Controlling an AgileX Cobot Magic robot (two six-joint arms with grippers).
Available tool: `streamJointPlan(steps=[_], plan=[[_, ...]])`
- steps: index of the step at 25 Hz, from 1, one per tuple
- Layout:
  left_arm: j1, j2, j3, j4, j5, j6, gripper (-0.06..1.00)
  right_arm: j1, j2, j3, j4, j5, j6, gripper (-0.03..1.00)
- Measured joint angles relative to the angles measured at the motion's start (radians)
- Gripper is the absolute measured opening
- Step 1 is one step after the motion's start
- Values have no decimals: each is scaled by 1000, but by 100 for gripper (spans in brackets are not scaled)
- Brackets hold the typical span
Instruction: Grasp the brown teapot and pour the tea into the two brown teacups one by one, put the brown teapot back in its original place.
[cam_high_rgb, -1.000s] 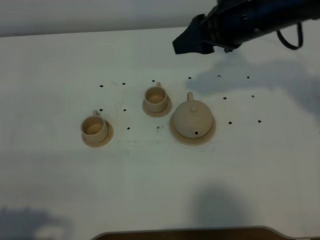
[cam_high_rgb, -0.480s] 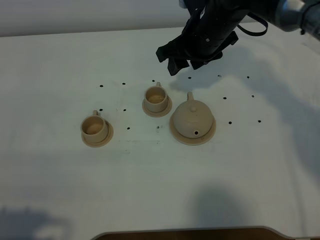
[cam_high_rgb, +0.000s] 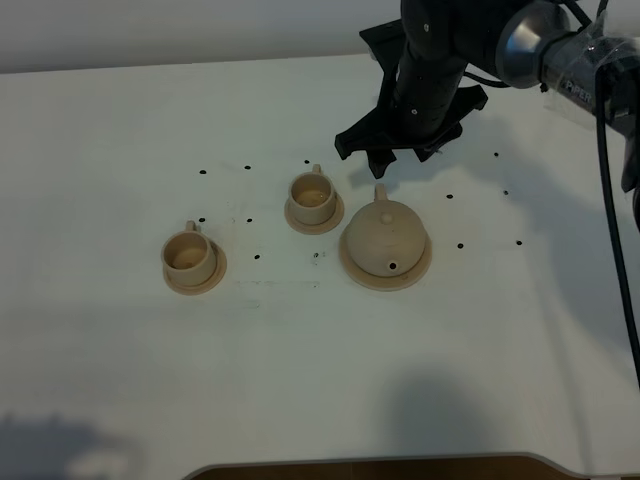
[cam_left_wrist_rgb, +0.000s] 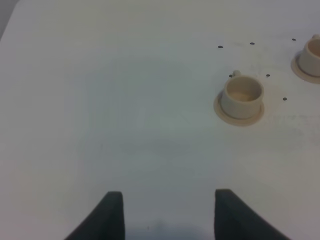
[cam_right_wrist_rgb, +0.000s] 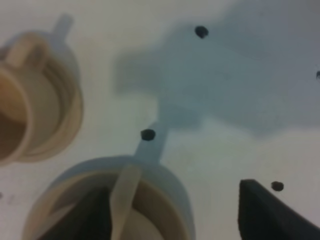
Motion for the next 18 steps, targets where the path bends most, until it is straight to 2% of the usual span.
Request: streamJointPlan(steps=[13, 18], plan=[[0, -2, 0, 0, 0, 0, 45, 0, 38, -12, 8, -17, -1, 56], [0, -2, 0, 0, 0, 0, 45, 0, 42, -46, 20, 18, -2, 56]])
